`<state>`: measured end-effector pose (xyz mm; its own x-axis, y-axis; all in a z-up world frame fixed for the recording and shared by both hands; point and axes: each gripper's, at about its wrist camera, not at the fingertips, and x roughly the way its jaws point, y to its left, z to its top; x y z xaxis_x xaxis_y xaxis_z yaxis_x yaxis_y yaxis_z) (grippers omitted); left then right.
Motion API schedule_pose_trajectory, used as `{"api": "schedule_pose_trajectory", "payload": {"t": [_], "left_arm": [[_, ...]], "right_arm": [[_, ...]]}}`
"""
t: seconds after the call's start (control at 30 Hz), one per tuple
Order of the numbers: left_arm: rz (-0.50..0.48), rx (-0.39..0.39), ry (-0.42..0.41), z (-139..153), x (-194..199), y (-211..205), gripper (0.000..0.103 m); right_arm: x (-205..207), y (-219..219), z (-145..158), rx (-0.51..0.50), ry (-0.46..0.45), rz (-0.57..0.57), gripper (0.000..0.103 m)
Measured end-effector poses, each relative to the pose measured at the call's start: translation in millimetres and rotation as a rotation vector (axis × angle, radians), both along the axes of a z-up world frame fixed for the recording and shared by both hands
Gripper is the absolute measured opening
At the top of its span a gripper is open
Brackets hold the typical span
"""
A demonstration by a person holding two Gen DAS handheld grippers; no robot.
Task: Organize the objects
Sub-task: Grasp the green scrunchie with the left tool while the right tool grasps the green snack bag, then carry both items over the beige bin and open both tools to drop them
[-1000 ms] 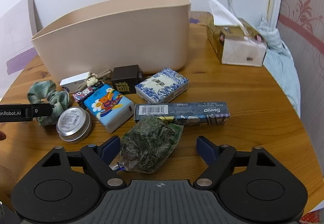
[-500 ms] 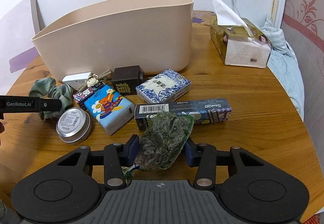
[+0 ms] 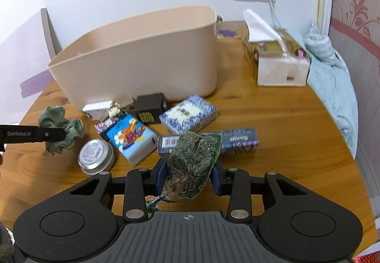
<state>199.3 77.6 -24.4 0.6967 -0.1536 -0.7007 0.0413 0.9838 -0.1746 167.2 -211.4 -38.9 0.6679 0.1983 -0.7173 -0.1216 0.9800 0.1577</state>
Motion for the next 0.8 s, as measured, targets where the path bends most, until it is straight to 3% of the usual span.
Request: {"api": "schedule_pose_trajectory", "payload": {"t": [0.43, 0.8], "left_arm": [[0.034, 0.018, -0.202, 72, -7, 9, 0.014], [0.027, 0.064, -0.257, 98, 40, -2, 0.014]], "right_arm": [[14, -3, 66, -0.032, -0.179, 0.032, 0.036], [58, -10, 101, -0.014, -0.277, 0.017, 0.036]]}}
